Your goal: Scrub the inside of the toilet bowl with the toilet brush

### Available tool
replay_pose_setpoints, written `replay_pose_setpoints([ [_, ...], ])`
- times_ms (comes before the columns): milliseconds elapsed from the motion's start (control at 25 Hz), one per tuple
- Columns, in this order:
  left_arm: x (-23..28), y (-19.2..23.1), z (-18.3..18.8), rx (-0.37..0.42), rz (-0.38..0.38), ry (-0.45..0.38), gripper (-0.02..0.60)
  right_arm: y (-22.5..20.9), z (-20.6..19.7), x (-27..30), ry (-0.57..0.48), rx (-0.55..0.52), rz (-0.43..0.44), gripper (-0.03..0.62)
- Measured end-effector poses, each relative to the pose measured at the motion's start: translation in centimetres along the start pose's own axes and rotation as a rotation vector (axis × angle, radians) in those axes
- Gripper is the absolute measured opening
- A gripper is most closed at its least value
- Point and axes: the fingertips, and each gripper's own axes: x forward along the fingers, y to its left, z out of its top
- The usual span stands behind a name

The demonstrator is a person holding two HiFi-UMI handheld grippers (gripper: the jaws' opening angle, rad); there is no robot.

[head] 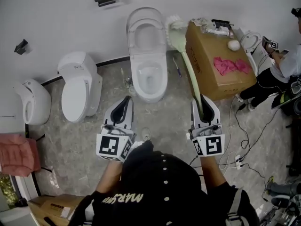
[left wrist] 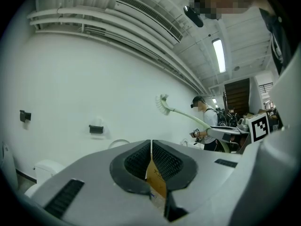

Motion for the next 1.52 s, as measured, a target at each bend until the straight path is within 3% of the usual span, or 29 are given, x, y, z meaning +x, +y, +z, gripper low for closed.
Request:
replay_pose_setpoints([
  [680,7.9,10.7,1.4,-0.03,-0.061,-0.02,0.034,0.9,-0.9,12.7,0.042,-0.04,-0.057,0.086],
  [1200,12.8,12.8,-0.7,-0.042,-0.098,0.023,0.035,-0.8,-4.0,16.8,0.06,0.011,-0.075,0.086],
  [1520,18.0,13.5,-0.3,-0.033,-0.07,0.023,0.034,-4.4,-5.1,21.0,0.054,0.007,-0.05,0.086],
])
